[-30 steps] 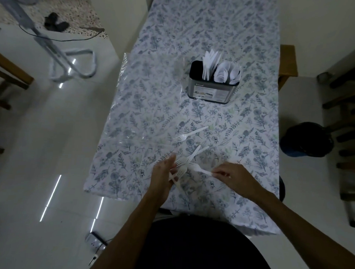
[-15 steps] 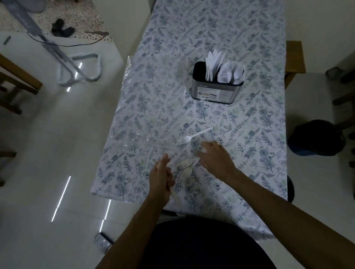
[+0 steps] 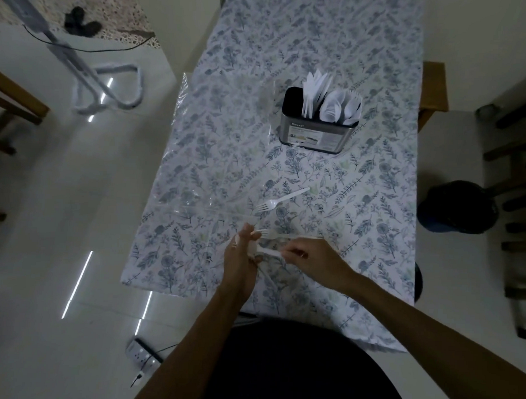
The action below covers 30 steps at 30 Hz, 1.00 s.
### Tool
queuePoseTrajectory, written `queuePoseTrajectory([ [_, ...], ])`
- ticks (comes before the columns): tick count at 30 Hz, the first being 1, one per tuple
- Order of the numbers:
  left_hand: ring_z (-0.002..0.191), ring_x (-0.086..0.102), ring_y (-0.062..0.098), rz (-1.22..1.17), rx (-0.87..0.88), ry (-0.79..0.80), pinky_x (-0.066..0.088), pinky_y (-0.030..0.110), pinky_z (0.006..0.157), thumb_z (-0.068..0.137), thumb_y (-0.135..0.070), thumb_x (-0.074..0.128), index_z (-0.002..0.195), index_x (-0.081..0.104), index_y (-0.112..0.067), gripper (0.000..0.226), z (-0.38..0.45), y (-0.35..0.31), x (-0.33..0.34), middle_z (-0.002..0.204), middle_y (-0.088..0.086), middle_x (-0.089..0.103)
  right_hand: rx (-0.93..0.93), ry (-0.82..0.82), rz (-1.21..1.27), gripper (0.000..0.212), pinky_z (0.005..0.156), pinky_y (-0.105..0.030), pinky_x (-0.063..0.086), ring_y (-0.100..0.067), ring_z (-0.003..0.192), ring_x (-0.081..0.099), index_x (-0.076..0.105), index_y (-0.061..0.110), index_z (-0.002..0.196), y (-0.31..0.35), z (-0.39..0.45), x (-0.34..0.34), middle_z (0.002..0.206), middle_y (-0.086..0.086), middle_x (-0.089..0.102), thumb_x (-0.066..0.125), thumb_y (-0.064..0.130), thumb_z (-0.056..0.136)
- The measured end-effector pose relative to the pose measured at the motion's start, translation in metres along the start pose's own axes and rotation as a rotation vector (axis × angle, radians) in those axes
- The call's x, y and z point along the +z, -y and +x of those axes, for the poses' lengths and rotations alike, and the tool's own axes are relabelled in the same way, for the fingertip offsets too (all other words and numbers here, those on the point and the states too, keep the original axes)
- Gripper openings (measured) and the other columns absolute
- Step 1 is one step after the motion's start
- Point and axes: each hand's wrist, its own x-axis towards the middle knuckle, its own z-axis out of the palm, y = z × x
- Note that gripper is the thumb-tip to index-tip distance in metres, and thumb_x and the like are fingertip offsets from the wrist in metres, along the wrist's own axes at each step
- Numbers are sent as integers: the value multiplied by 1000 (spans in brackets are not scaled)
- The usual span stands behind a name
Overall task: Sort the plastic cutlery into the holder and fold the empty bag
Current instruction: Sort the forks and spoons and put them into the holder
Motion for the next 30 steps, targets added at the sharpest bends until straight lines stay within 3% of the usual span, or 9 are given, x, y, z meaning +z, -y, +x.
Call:
queuePoseTrajectory([
  [3, 74, 68, 15, -38, -2, 0, 58, 26, 66, 105, -20, 55, 112, 65, -5, 19, 5, 0, -2, 81, 6, 71, -39, -66, -132, 26, 69, -35, 49, -13, 79, 59, 70, 22, 93, -5, 12, 10, 85, 3, 65, 54, 41, 102],
  [6, 47, 53, 11, -20, -21, -105, 54, 27, 51, 102, -21, 62, 95, 61, -10, 13, 9, -2, -8, 60, 1, 56, -48, -236, -551, 28, 74, -38, 53, -24, 96, 56, 65, 14, 112, -35, 28, 10, 107, -6, 60, 63, 38, 96],
  [10, 46, 38, 8, 123, -25, -187, 32, 22, 41, 94, -51, 67, 109, 64, -10, 45, 9, -4, -14, 61, -3, 45, -100, -199, -902, 26, 66, -41, 57, -34, 85, 62, 65, 8, 100, -61, 32, 7, 98, -15, 64, 75, 27, 87],
  [14, 53, 42, 8, 56, -30, -163, 35, 19, 41, 90, -50, 71, 115, 61, -5, 51, 15, -3, -15, 69, -2, 49, -33, -85, -560, 26, 63, -29, 47, -15, 75, 53, 58, 13, 97, -37, 21, 6, 86, -1, 59, 38, 26, 106],
  [17, 61, 58, 12, 74, -22, -86, 48, 23, 50, 95, -39, 70, 105, 64, -6, 35, 17, 0, -11, 79, 3, 65, 66, 68, -62, 18, 56, -17, 38, -2, 58, 49, 64, 16, 95, -4, 9, 7, 75, 7, 61, 53, 27, 104],
  [21, 68, 63, 16, -26, -5, 7, 57, 28, 64, 105, -19, 57, 116, 61, -4, 19, 18, 1, -7, 85, 8, 67, 105, 100, -77, 29, 56, -16, 38, -1, 55, 49, 66, 13, 87, 6, 15, 11, 72, 4, 62, 53, 32, 104],
  [25, 49, 50, 9, 156, -36, -106, 45, 23, 43, 99, -28, 68, 111, 62, -13, 21, 20, -4, -10, 76, 4, 60, 135, -162, -496, 33, 82, -38, 53, -26, 108, 59, 54, 10, 132, -21, 70, -9, 127, -13, 60, 50, 25, 104],
  [28, 52, 43, 8, 207, -69, -106, 37, 23, 43, 93, -48, 70, 117, 63, -12, 44, 21, -4, -12, 72, -3, 54, 87, -127, -769, 55, 100, -56, 47, -41, 131, 42, 40, 9, 149, -31, 109, -24, 154, -15, 39, 59, 19, 98],
  [30, 53, 41, 7, 190, -62, -126, 36, 23, 45, 96, -52, 65, 113, 64, -11, 44, 21, -3, -11, 70, -5, 51, 99, -64, -866, 60, 106, -56, 41, -42, 134, 37, 41, 11, 149, -26, 118, -27, 156, -16, 35, 64, 17, 94],
])
